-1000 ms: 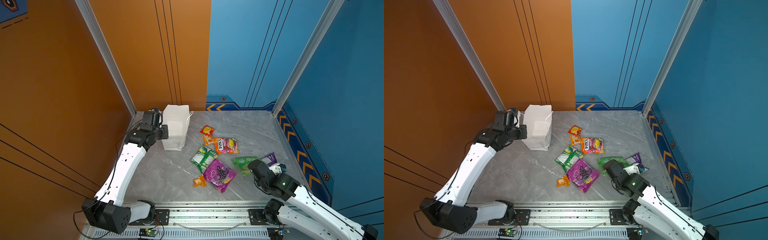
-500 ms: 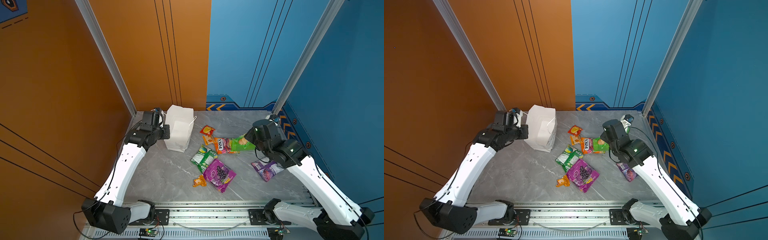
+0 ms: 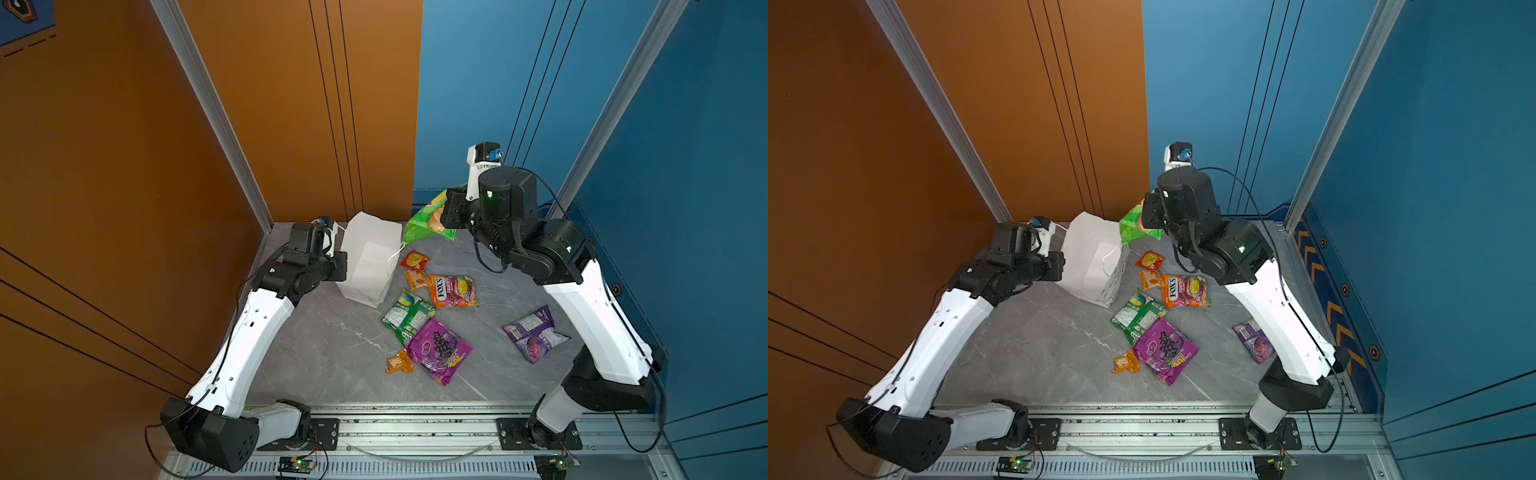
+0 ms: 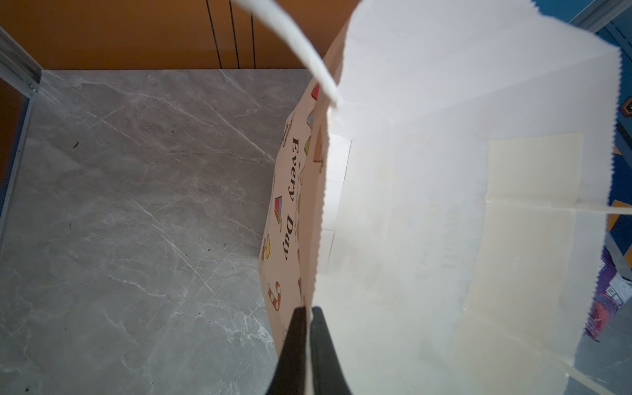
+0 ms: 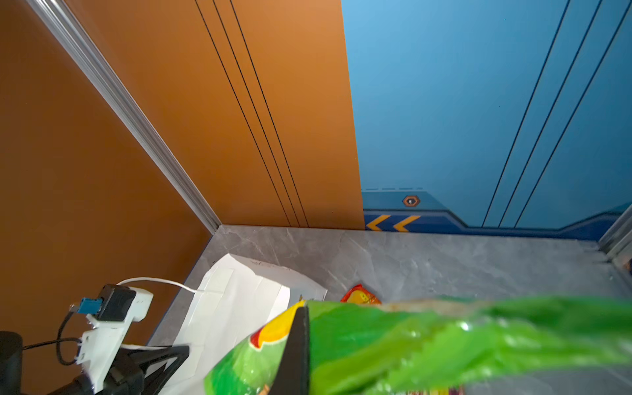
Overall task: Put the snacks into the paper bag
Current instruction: 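Lift the green Lay's bag with the right gripper toward the held paper bag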
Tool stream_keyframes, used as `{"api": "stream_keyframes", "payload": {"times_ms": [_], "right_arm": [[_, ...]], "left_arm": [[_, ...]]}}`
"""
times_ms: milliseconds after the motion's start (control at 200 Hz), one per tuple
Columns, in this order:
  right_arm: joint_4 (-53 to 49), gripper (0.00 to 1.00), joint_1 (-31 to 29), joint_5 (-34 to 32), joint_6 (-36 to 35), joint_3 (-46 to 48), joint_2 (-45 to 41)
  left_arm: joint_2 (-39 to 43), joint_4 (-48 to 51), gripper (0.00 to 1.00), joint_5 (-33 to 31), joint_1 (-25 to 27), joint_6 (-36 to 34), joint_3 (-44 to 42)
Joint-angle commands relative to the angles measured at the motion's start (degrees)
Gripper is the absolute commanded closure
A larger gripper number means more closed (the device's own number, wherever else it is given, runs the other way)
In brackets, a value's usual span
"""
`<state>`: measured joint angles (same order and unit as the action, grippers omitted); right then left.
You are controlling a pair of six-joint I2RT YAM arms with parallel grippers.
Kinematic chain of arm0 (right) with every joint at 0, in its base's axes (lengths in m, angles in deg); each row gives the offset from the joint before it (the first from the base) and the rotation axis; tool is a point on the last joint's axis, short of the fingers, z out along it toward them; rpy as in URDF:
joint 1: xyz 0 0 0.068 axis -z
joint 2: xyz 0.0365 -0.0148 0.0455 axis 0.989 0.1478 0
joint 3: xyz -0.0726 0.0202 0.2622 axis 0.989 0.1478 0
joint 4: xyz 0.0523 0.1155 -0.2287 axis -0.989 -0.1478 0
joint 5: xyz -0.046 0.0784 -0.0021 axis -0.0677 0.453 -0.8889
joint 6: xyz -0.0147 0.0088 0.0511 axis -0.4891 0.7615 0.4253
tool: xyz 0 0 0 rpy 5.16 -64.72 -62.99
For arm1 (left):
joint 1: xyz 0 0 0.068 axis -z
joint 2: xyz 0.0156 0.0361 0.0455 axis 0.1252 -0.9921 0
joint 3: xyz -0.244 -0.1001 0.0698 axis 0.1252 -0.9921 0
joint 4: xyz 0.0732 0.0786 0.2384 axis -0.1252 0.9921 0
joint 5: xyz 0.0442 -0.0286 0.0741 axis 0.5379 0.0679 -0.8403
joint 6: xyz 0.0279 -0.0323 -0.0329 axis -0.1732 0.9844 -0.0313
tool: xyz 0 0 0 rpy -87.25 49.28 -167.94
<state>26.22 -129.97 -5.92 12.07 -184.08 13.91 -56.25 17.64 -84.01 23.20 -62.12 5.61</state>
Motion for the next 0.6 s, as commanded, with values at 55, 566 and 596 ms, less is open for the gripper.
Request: {"api": "stream_keyframes", "payload": {"times_ms": [55, 566, 596], "right_arm": [[-2.8, 1.00, -4.9, -9.9, -13.9, -12.1, 6.3], [2.6, 1.00, -10.2, -1.1, -21.0, -13.4, 9.1], [2.7, 1.00, -10.5, -0.8, -21.4, -13.4, 9.5]], "left_arm": [[2.6, -2.6, 1.00, 2.2, 1.7, -2.5, -1.3], [1.9, -2.6, 1.00, 5.8, 2.0, -4.0, -1.2], [1.9, -2.5, 1.00, 5.9, 2.0, -4.1, -1.2]]}}
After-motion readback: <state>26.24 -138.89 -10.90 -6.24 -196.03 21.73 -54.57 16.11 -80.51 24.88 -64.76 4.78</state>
